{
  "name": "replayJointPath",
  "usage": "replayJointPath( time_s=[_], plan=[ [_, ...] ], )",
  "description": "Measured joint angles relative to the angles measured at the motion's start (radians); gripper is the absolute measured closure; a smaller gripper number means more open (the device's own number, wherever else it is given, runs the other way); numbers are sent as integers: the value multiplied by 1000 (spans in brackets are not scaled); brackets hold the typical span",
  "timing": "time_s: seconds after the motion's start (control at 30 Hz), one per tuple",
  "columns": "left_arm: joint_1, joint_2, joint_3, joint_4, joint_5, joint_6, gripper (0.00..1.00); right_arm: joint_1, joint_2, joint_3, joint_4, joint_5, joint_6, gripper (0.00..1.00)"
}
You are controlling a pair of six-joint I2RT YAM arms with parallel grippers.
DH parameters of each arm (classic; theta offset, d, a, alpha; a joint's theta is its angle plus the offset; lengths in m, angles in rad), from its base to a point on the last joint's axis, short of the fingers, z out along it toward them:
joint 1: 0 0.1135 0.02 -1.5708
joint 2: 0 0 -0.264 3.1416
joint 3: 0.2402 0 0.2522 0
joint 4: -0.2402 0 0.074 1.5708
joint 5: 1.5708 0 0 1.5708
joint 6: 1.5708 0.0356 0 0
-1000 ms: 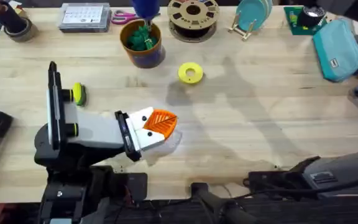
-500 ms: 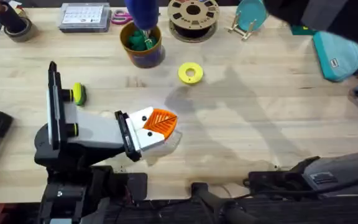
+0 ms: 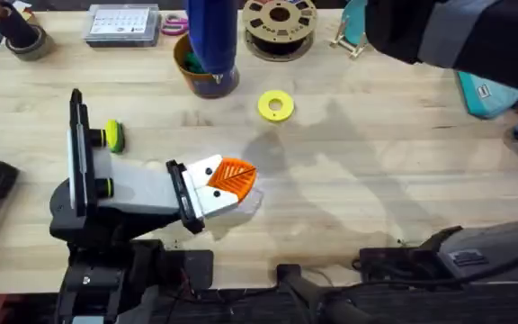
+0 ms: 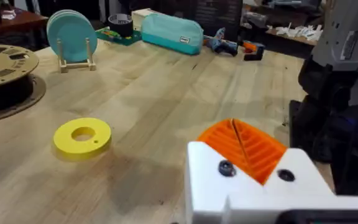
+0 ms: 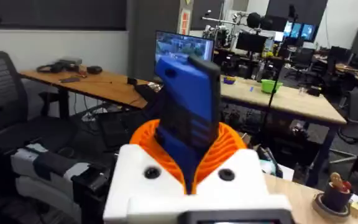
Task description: Pick up the gripper from the table and insert it into the empty holder that is missing its gripper. Then pick up a screw, insert it into the mounting hole, and use the screwdriver to tighten it. Finally, clean up the table by picking up the vegetable and placing it into the bucket.
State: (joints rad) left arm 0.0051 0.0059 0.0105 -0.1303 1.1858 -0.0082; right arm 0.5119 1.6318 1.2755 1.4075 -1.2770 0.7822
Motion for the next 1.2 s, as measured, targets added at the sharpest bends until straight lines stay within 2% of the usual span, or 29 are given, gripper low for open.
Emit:
replayJointPath(
  time_s=[0.5, 0.9, 1.2],
  plan=[
    [0, 0, 0, 0, 0, 0, 997, 34, 0, -2, 1, -11, -4, 976],
    [0, 0, 0, 0, 0, 0, 997, 38, 0, -59, 40, -11, -28, 976],
    [0, 0, 0, 0, 0, 0, 997, 62, 0, -61, 44, -12, -32, 976]
  ],
)
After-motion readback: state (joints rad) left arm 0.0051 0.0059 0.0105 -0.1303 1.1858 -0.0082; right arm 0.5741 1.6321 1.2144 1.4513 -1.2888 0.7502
